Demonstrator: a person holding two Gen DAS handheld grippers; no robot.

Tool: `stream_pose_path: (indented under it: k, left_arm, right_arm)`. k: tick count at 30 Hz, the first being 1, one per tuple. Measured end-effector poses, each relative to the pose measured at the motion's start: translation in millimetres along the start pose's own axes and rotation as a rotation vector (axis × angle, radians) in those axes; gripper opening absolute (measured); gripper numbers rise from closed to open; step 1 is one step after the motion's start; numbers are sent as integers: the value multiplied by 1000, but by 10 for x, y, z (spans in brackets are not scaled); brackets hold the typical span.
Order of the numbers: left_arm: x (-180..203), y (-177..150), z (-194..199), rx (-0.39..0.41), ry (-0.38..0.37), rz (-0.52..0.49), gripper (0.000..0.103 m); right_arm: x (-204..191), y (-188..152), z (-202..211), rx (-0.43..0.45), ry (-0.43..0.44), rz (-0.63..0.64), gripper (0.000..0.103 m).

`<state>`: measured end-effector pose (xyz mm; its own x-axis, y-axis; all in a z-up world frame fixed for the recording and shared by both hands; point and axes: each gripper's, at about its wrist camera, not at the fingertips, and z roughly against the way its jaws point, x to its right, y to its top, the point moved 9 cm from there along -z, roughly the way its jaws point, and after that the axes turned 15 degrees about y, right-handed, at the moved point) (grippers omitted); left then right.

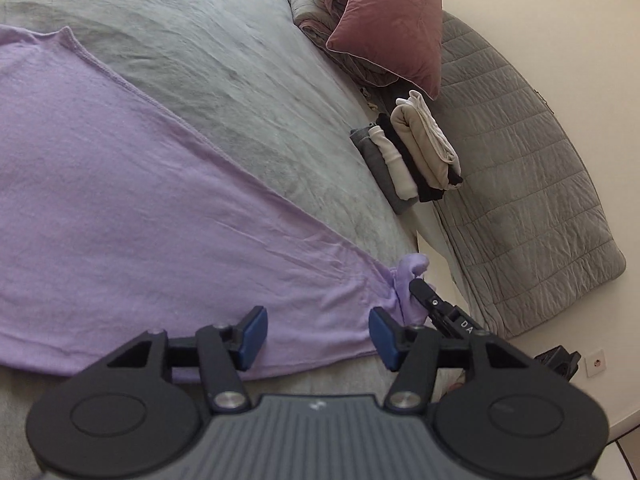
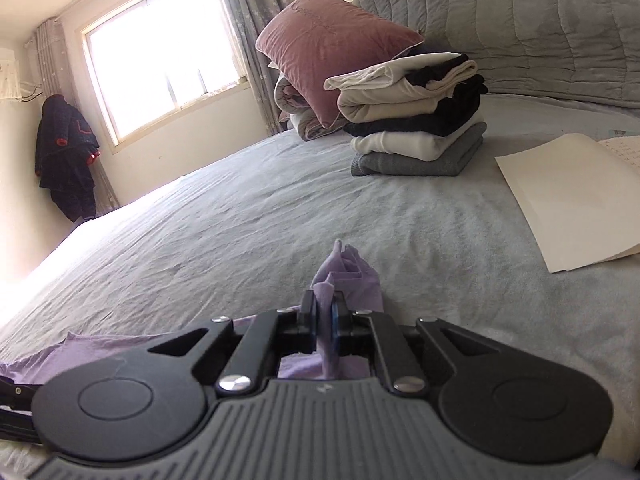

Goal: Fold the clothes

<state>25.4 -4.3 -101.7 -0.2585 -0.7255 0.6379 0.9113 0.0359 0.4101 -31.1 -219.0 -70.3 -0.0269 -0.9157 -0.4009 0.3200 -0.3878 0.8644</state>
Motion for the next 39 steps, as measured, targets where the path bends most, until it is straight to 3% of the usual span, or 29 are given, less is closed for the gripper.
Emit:
stream_pose_path:
  k: [6, 12, 17, 21, 23, 27, 29, 33, 34, 36, 37, 39]
  left_arm:
    - [60, -5, -162, -33, -75, 85, 59]
    - [88, 56, -208, -30, -112, 157, 61]
    - [103, 95, -245, -5, -62, 161, 59]
    - [150, 117, -304, 0, -21, 138, 58]
    - [178, 116, -339, -2, 0, 123, 51]
    - [212, 112, -388, -6, 37, 101, 49]
    - [210, 110, -380, -2, 63, 86, 45]
    - [179, 109, -366, 0, 121, 72, 31]
    - [174, 113, -362, 1, 132, 69, 28]
    - [170, 122, -344, 9, 169, 45, 19]
    - [172, 132, -326, 19, 189, 29, 9]
    - [196, 174, -262, 51, 217, -14, 2]
  right_arm:
    - [-573, -239, -167, -114, 156, 116, 8]
    - [-979, -464, -224, -190, 246, 230, 7]
    - [-1199, -570, -243, -222, 274, 336, 7]
    - [-1150, -592, -259, -239, 237, 376, 8]
    - [-1103, -608, -256, -247, 226, 375, 14]
    - [-1054, -658, -248, -271, 223, 373, 18]
    - [-1058, -688, -239, -271, 224, 379, 31]
    - [-1082, -742, -235, -267, 232, 407, 32]
    - [-1087, -751, -240, -270, 233, 408, 31]
    - [-1106, -745, -251, -275, 245, 394, 12]
    - [-1116, -737, -259, -278, 253, 383, 6]
    - [-1147, -692, -280, -281, 275, 329, 6]
